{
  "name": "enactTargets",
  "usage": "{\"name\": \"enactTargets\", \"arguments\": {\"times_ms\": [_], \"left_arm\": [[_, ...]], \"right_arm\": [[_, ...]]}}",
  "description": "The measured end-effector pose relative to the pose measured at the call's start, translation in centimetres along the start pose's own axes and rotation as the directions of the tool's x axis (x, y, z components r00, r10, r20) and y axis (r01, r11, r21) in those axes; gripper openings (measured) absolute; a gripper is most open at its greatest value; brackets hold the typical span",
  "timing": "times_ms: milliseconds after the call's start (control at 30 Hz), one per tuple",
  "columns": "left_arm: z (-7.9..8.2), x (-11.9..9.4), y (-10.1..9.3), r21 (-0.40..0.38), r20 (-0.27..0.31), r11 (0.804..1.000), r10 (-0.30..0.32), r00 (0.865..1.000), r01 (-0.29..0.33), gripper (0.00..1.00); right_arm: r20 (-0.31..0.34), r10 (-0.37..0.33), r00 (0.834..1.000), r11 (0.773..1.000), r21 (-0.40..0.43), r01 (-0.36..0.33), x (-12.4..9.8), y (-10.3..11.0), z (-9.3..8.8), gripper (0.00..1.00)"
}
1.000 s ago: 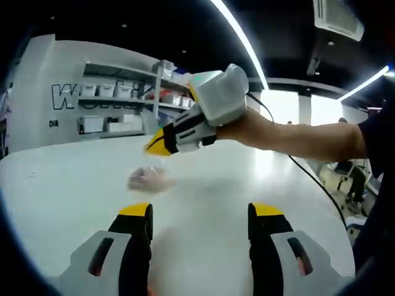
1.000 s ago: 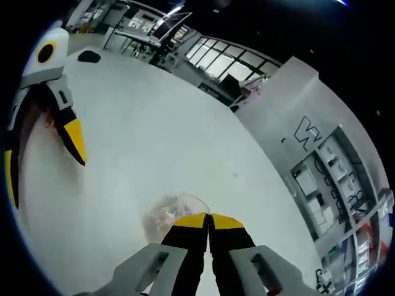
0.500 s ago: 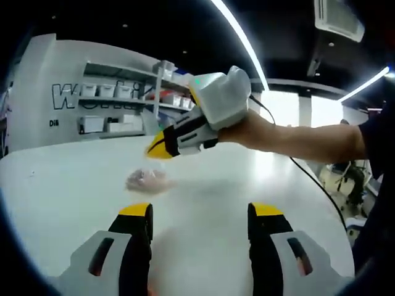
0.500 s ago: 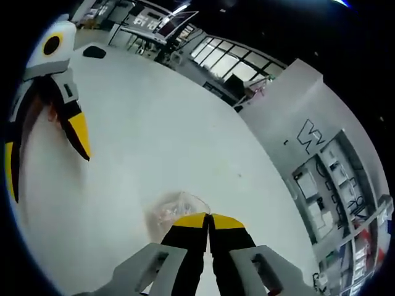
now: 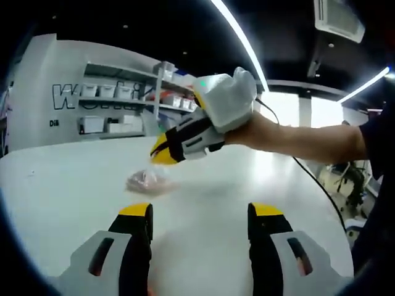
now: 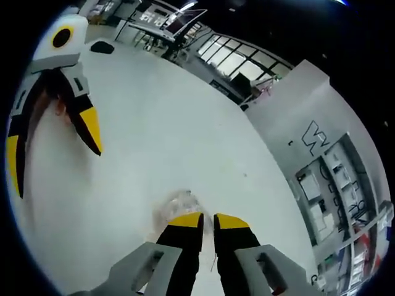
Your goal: Open the resealable bag by pulling the two sides of the seal apart until the entire bag opening is separated and visibly accessible.
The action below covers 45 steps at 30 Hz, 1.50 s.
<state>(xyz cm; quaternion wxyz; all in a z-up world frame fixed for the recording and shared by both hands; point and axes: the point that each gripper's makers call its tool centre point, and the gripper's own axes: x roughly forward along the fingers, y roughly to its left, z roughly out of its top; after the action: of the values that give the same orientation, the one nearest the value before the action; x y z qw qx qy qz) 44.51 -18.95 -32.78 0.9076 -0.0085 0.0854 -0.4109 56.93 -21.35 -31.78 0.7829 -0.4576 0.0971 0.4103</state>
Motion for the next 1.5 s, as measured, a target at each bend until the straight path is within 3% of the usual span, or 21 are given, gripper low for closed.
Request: {"name": "enactTargets", "arguments": {"times_ms": [300, 667, 1500], "left_arm": [[-0.1, 0.0, 0.0, 0.001, -0.005, 1.000, 0.002, 1.000, -0.002, 0.62], [-0.1, 0.1, 0.1, 0.002, -0.005, 1.000, 0.002, 1.000, -0.002, 0.62], [-0.4, 0.0, 0.0, 0.001, -0.011, 1.000, 0.005, 1.000, -0.005, 0.62]], "right_arm": [[0.011, 0.003, 1.000, 1.000, -0.004, -0.003, -1.3, 0.6, 0.5, 0.03], [0.003, 0.010, 1.000, 1.000, -0.008, -0.010, -2.7, 1.8, -0.4, 0.03], [0.004, 0.011, 1.000, 1.000, -0.001, -0.011, -3.8, 2.9, -1.0, 0.03]]}}
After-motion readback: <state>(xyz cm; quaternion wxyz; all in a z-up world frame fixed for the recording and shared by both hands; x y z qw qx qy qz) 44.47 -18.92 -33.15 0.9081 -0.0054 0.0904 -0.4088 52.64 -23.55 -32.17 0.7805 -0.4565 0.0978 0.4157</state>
